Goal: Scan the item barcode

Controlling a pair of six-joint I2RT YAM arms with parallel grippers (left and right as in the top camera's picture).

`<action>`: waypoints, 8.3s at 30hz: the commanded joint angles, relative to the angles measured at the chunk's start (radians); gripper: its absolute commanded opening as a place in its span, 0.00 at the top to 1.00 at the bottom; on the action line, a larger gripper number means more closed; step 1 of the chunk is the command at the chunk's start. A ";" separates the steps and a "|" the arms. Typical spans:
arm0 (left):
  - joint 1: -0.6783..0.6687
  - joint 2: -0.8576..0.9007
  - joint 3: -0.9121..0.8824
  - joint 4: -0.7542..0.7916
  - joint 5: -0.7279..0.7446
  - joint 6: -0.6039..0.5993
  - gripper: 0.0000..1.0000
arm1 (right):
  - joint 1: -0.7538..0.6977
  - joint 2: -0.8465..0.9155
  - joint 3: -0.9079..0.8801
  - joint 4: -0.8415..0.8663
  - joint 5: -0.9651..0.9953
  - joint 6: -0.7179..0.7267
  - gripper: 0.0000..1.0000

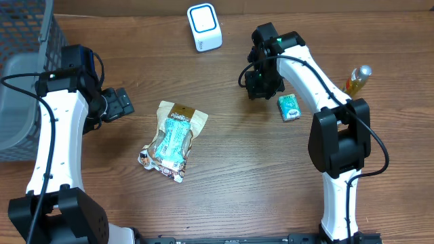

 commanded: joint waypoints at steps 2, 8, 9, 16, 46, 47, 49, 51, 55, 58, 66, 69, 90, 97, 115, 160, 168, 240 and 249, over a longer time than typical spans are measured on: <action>0.000 0.003 0.005 0.001 -0.002 0.000 0.00 | -0.009 -0.007 -0.040 0.013 0.052 0.007 0.92; 0.000 0.003 0.005 0.001 -0.002 0.000 0.00 | -0.022 -0.007 -0.145 0.084 0.158 0.029 0.96; 0.000 0.003 0.005 0.001 -0.002 0.000 0.01 | -0.030 -0.007 -0.156 0.091 0.201 0.056 0.96; 0.000 0.003 0.005 0.000 -0.002 0.000 0.00 | -0.100 -0.007 -0.181 0.073 0.275 0.112 0.96; 0.000 0.003 0.005 0.001 -0.002 0.000 0.00 | -0.079 -0.007 -0.181 0.005 -0.027 0.111 0.85; 0.000 0.003 0.005 0.001 -0.002 0.000 0.00 | -0.060 -0.007 -0.181 0.008 -0.043 0.111 0.84; 0.000 0.003 0.005 0.001 -0.002 0.000 0.01 | -0.019 -0.007 -0.181 0.017 -0.068 0.111 0.81; 0.000 0.003 0.005 0.001 -0.002 0.000 0.00 | 0.028 -0.007 -0.181 0.031 -0.075 0.116 0.75; 0.000 0.003 0.005 0.001 -0.002 0.000 0.00 | 0.114 -0.007 -0.181 0.061 -0.074 0.135 0.00; 0.000 0.003 0.005 0.001 -0.002 0.000 0.00 | 0.163 -0.007 -0.181 0.084 -0.074 0.150 0.00; 0.000 0.003 0.005 0.001 -0.002 0.000 0.00 | 0.219 -0.007 -0.181 0.171 -0.074 0.149 0.00; 0.000 0.003 0.005 0.001 -0.002 0.000 0.00 | 0.219 -0.007 -0.181 0.220 -0.074 0.149 0.00; 0.000 0.003 0.005 0.001 -0.002 0.000 0.01 | 0.219 -0.007 -0.181 0.243 -0.074 0.149 0.00; 0.000 0.003 0.005 0.001 -0.002 0.000 0.00 | 0.219 -0.007 -0.181 0.243 -0.074 0.149 0.00; 0.000 0.003 0.005 0.001 -0.002 0.000 0.01 | 0.219 -0.007 -0.181 0.244 -0.074 0.149 0.00; 0.000 0.003 0.005 0.001 -0.002 0.000 0.00 | 0.439 -0.087 -0.306 0.471 -0.089 0.591 0.58; 0.000 0.003 0.005 0.001 -0.002 0.000 0.00 | 0.439 -0.087 -0.312 0.495 -0.088 0.599 0.71; 0.000 0.003 0.005 0.001 -0.002 0.000 0.00 | 0.458 -0.087 -0.312 0.451 -0.097 0.612 0.75; 0.000 0.003 0.005 0.001 -0.002 0.000 0.00 | 0.438 -0.087 -0.311 0.458 -0.082 0.560 0.87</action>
